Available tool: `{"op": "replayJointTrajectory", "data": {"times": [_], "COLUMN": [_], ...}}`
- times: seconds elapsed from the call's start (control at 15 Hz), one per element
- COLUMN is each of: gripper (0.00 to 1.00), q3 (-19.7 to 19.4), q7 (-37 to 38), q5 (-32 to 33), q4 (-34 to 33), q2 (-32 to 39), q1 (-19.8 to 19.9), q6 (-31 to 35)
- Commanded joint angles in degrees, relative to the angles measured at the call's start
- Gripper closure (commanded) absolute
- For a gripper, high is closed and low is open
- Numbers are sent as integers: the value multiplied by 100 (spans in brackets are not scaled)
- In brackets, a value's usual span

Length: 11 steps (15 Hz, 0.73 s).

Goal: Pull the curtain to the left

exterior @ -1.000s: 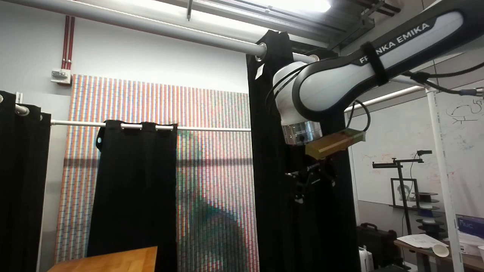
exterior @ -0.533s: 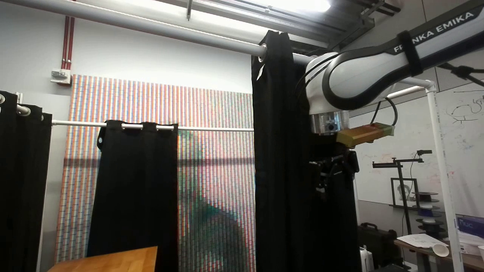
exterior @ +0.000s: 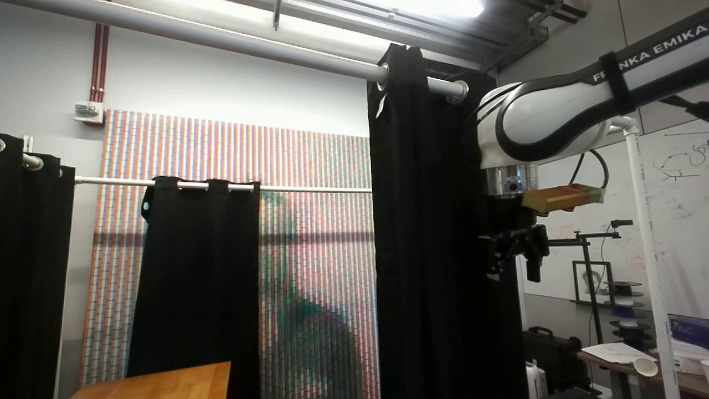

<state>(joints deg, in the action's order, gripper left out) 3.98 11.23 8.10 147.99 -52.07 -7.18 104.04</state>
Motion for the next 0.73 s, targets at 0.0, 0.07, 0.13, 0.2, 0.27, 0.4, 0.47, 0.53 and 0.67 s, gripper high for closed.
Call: {"op": "replayJointTrajectory", "data": {"times": [0.0,0.07,0.13,0.2,0.27,0.4,0.47,0.53,0.67], "gripper": [0,0,0,0,0,0,0,0,0], "q3": [-61,-62,-58,63,67,87,93,98,99], "q7": [-241,-226,-201,-157,-153,-148,-147,-146,-146], "q5": [-177,-190,-197,-143,-139,-134,-133,-133,-132], "q4": [99,111,128,34,46,64,67,69,70], "q2": [-207,-223,-233,-36,-37,-29,-24,-22,-22], "q1": [213,256,300,325,351,360,359,358,358], "q6": [37,23,20,-3,-4,-5,-5,-5,-5]}}
